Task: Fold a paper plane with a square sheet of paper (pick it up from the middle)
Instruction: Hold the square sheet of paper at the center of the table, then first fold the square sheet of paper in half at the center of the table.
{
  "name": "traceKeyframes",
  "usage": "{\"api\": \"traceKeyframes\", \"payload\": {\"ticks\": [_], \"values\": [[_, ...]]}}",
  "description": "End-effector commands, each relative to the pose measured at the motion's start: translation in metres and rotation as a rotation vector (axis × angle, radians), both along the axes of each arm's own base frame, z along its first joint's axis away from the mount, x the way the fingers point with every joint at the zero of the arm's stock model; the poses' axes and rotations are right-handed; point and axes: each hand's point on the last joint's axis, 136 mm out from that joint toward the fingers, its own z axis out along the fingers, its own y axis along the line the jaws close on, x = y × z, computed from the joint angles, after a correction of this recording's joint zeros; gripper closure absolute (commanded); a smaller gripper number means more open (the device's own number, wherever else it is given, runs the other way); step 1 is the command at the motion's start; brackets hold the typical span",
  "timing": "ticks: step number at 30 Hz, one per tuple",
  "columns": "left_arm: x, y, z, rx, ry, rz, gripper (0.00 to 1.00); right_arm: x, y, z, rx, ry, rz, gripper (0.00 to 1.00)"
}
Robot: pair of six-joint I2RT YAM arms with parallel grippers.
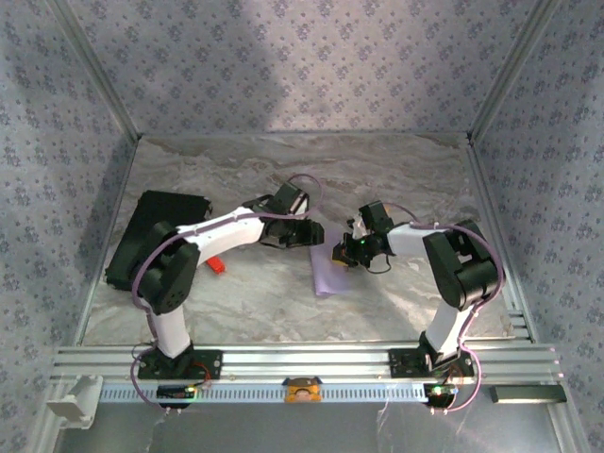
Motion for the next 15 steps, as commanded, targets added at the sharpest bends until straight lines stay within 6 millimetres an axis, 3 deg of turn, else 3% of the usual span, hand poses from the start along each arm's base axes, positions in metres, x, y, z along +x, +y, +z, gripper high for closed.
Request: {"api": "traceKeyframes", "payload": {"ticks": [1, 8, 15], "values": [[-0.003, -0.021, 0.018, -0.174, 0.018, -0.034, 0.65, -0.021, -0.016, -0.025, -0.101, 0.092, -0.016, 0.98], [-0.005, -0.036, 0.009, -0.258, 0.087, -0.067, 1.0, -0.019, -0.017, -0.029, -0.099, 0.097, -0.021, 0.98], [-0.005, -0.038, -0.012, -0.319, 0.174, -0.044, 1.0, -0.019, -0.018, -0.03, -0.105, 0.099, -0.025, 0.98]]}}
